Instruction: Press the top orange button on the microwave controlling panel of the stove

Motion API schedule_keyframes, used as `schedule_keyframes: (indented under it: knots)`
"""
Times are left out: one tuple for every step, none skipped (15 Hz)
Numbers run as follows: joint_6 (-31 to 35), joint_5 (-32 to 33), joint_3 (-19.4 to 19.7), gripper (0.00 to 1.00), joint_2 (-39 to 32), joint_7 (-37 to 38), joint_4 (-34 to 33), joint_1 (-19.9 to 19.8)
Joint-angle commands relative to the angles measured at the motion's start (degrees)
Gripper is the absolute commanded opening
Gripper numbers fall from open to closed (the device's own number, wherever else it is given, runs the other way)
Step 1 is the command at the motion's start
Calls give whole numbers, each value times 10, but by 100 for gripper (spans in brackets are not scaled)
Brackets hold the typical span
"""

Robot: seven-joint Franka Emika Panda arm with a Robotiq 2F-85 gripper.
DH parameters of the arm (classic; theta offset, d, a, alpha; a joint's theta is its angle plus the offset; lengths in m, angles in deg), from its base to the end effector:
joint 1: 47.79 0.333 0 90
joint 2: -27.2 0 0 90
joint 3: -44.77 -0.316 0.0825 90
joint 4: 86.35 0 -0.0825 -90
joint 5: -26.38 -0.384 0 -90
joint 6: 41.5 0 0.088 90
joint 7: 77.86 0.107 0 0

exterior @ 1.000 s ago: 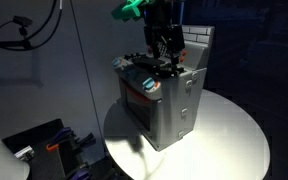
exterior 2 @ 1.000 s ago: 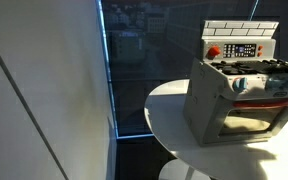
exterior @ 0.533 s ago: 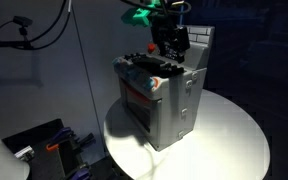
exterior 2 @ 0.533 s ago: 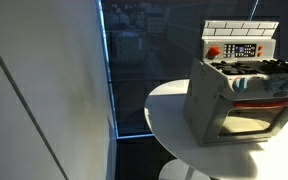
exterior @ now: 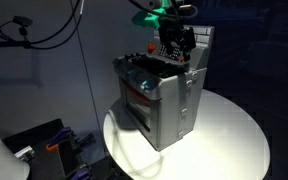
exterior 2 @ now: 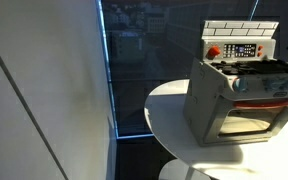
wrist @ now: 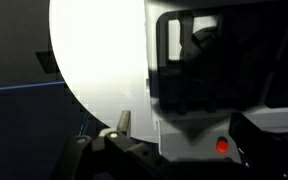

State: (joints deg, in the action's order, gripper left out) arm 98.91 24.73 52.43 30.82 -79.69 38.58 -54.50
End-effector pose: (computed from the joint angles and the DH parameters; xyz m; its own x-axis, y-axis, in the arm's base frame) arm 0.5341 -0.1377 0.4519 0.9172 -0.2275 0.3271 -0.2331 -0.9722 -0.0226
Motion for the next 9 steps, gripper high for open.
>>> schedule_keyframes:
  knots:
    - [2, -1, -8, 100, -36, 30, -41, 3]
    - [3, 1, -10, 100, -44, 35, -47, 3]
    - [4, 2, -11, 100, -51, 42, -54, 3]
    - [3, 1, -12, 100, -58, 46, -60, 3]
    - [3, 1, -13, 100, -64, 51, -67, 4]
    - [3, 0, -13, 100, -70, 53, -73, 4]
    - [2, 0, -14, 100, -76, 57, -79, 5]
    - [1, -1, -14, 100, -82, 60, -85, 5]
    - [1, -1, -14, 100, -86, 61, -91, 5]
